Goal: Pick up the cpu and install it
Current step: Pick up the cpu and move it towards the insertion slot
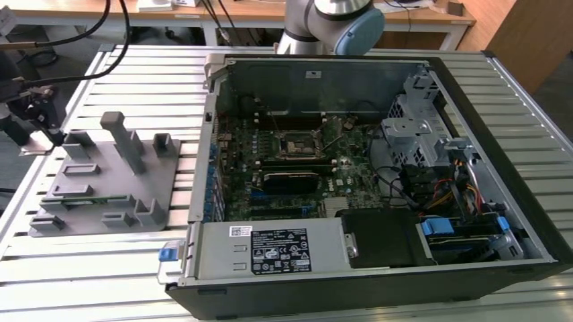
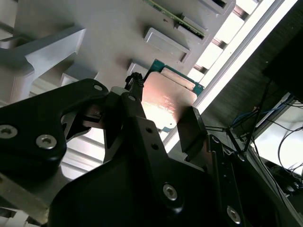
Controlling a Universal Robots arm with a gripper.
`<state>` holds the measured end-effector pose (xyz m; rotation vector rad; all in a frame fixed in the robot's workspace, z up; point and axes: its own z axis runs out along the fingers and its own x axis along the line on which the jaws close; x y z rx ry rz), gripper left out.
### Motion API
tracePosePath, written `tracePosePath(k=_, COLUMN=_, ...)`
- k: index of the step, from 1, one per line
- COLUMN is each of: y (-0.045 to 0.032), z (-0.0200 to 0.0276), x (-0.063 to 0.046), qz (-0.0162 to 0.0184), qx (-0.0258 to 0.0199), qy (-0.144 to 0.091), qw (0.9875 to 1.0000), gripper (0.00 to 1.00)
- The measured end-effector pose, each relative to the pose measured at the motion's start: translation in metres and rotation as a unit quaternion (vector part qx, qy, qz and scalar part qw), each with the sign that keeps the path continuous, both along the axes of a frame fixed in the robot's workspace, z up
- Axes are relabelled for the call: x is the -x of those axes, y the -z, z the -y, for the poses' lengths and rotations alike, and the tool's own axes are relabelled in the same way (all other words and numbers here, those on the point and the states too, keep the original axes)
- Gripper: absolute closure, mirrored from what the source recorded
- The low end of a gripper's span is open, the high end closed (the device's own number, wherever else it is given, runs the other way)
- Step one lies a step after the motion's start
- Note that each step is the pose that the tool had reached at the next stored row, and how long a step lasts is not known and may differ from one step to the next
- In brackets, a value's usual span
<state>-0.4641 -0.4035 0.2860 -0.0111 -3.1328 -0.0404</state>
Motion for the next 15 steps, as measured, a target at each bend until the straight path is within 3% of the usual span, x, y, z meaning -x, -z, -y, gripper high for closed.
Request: tracePosePath(k=15, y=-0.0161, z=0.0000, x=0.000, qz=0.0002, qx=0.0000, qy=0.000, qw=1.0000, gripper=0.46)
